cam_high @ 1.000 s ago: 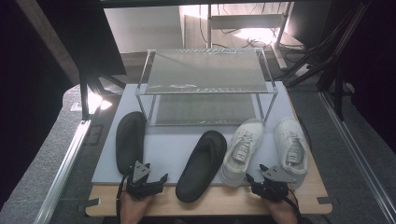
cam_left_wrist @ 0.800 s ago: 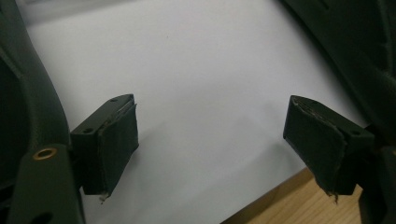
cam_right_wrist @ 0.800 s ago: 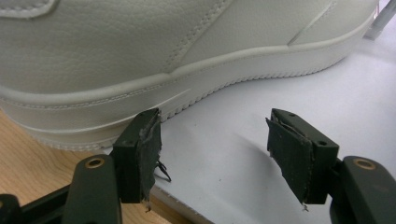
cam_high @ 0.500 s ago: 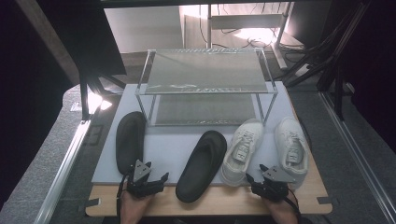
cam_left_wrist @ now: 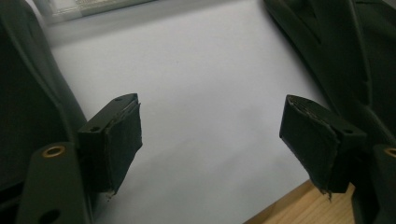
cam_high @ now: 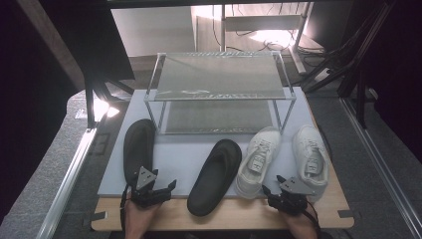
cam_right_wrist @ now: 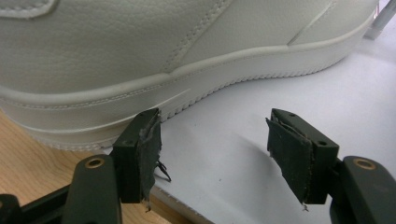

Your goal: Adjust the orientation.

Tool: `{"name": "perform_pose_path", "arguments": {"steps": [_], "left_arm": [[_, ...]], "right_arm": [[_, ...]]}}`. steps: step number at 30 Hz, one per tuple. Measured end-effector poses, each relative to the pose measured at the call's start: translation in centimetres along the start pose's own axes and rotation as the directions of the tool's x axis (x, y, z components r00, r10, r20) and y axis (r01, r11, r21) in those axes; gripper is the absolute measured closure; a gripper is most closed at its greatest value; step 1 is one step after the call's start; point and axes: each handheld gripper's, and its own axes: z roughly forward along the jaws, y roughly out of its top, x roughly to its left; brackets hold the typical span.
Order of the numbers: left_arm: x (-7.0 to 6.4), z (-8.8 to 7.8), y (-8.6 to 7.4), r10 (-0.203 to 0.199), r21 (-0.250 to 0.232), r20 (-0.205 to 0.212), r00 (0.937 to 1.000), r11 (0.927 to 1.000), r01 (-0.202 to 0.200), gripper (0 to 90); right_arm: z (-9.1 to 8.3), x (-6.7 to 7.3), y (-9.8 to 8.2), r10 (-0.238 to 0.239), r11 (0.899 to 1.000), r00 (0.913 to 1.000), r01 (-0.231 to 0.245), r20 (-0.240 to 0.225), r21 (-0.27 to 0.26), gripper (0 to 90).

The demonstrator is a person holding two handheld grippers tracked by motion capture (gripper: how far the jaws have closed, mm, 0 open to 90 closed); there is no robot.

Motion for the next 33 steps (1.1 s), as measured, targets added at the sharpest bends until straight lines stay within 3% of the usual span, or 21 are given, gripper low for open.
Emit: {"name": "perform_pose_path", "arguments": {"steps": [24, 33], "left_arm": [[2.8, -1.4, 1.5, -0.034, -0.023, -0.061, 0.9976, 0.9992, 0.032, 21.2], [5.0, -1.5, 2.5, -0.058, -0.034, -0.104, 0.9928, 0.9979, 0.055, 21.8]], "right_arm": [[-0.1, 0.1, 0.1, 0.019, 1.000, 0.9998, -0.019, 0.002, 0.018, 32.1], [-0.2, 0.2, 0.2, 0.034, 0.999, 0.9994, -0.035, 0.002, 0.036, 27.3]]}}
